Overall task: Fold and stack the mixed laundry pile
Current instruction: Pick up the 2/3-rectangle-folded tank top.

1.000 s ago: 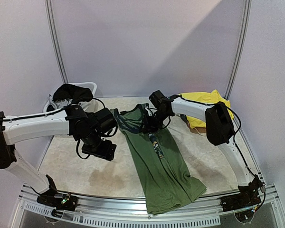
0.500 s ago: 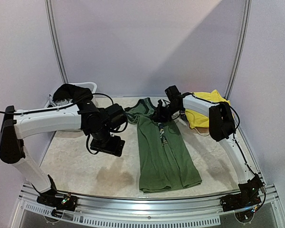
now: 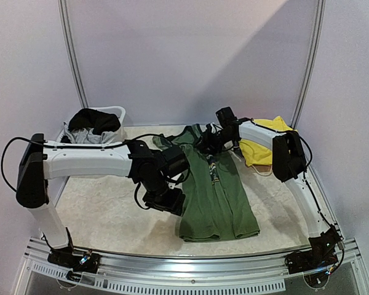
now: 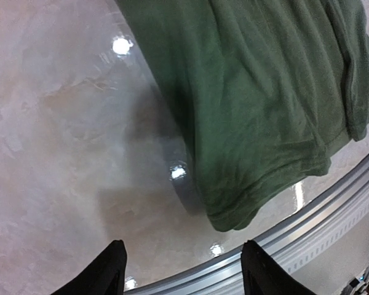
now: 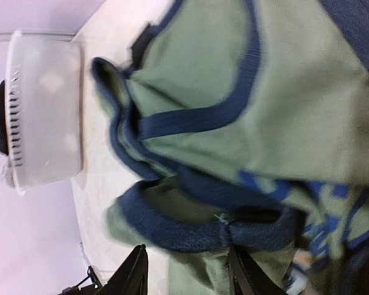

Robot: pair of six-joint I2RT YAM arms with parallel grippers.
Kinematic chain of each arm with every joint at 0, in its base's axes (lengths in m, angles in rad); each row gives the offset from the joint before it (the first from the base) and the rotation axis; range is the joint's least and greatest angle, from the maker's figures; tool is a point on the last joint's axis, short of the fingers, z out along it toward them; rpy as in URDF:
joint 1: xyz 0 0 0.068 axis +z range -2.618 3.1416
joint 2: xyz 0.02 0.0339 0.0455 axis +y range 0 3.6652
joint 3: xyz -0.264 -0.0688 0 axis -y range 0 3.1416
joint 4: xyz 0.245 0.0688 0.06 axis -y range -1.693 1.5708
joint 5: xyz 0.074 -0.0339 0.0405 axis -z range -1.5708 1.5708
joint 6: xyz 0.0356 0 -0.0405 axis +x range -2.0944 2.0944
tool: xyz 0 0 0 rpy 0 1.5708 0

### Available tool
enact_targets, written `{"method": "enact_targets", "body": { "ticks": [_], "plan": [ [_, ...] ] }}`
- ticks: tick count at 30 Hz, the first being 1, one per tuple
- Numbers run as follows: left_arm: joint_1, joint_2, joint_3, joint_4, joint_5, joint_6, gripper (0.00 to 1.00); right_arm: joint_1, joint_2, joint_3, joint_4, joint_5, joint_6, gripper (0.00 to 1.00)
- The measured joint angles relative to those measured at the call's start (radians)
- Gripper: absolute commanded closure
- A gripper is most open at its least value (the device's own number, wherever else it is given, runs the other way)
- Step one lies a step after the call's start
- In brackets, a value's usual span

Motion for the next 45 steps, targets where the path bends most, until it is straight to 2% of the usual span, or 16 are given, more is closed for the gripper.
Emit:
{"method": "enact_targets", "body": {
  "ticks": [6,12,21,29,37,38,39,41,43,45],
  "plan": [
    [-0.021,0.019,-0.026,0.081,0.101,-0.005,0.37,0.008,-0.146,0.007,-0.032,-0.002,-0.027,0.50],
    [-0.058,0.109,-0.025,0.120,0.154,-0.020,0.46,0.007,-0.365,-0.008,-0.175,0.092,-0.121,0.50],
    [-0.119,0.175,-0.024,0.132,0.154,-0.064,0.51,-0.005,-0.756,-0.524,-0.338,0.257,-0.243,0.49],
    [-0.175,0.179,-0.032,0.186,0.140,-0.130,0.78,-0.012,-1.019,-0.908,-0.384,0.294,-0.234,0.48],
    [-0.177,0.179,-0.067,0.200,0.090,-0.160,0.88,-0.011,-1.238,-1.332,-0.435,0.254,-0.223,0.26],
    [-0.177,0.179,-0.071,0.200,0.087,-0.161,0.86,-0.008,-1.257,-1.374,-0.443,0.247,-0.219,0.25],
    [-0.177,0.178,-0.072,0.200,0.085,-0.161,0.80,-0.006,-1.271,-1.405,-0.445,0.240,-0.211,0.24],
    [-0.177,0.178,-0.072,0.202,0.082,-0.159,0.52,0.003,-1.300,-1.468,-0.439,0.229,-0.197,0.24],
    [-0.177,0.172,-0.072,0.206,0.082,-0.147,0.32,0.018,-1.316,-1.514,-0.433,0.216,-0.177,0.23],
    [-0.179,0.156,-0.072,0.200,0.078,-0.137,0.30,0.029,-1.320,-1.540,-0.418,0.210,-0.160,0.23]
  ]
}}
